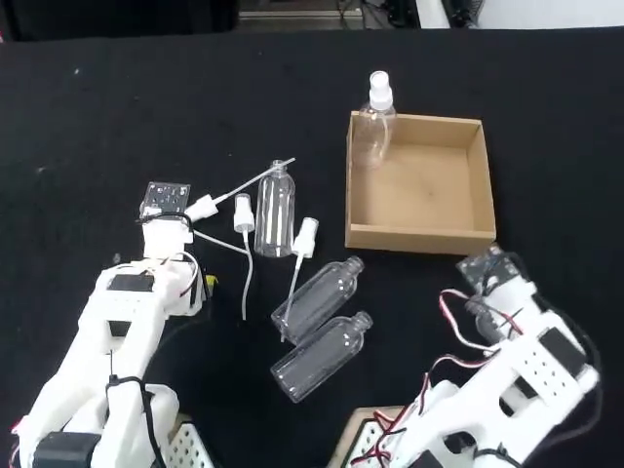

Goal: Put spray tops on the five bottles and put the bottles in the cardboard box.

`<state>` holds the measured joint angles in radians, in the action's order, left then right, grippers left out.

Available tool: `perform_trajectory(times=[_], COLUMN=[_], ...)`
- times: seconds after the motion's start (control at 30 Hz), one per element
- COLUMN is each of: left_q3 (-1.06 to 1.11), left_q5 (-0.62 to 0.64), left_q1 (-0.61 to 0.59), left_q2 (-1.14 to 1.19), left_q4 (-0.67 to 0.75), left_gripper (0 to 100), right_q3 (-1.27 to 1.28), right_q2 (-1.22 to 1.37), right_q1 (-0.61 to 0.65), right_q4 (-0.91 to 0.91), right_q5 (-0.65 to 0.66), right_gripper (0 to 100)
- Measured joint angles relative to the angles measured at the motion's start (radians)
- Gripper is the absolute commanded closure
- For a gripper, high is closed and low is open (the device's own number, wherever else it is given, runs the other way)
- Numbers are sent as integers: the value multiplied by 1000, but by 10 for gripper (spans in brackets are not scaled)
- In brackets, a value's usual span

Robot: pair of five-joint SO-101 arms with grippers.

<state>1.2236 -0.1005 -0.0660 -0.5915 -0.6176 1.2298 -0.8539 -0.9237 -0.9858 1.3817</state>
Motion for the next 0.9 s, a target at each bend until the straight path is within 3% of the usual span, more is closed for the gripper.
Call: perform_trajectory(times=[0.2,0.3,0.6,0.9], left_q3=[0,0,0,0], left_q5=[0,0,0,0], left_q1=[0,0,0,0], left_q2=[0,0,0,0], left_q4=[0,0,0,0], left_gripper=[780,780,780,780], right_q3=[-199,-255,-262,-262], right_q2=[0,0,11,255], right_q1=[-3,-3,123,221], right_q4=[-287,-348,-362,-253], right_q5=[-117,-150,-163,-164], right_gripper=[726,724,723,723])
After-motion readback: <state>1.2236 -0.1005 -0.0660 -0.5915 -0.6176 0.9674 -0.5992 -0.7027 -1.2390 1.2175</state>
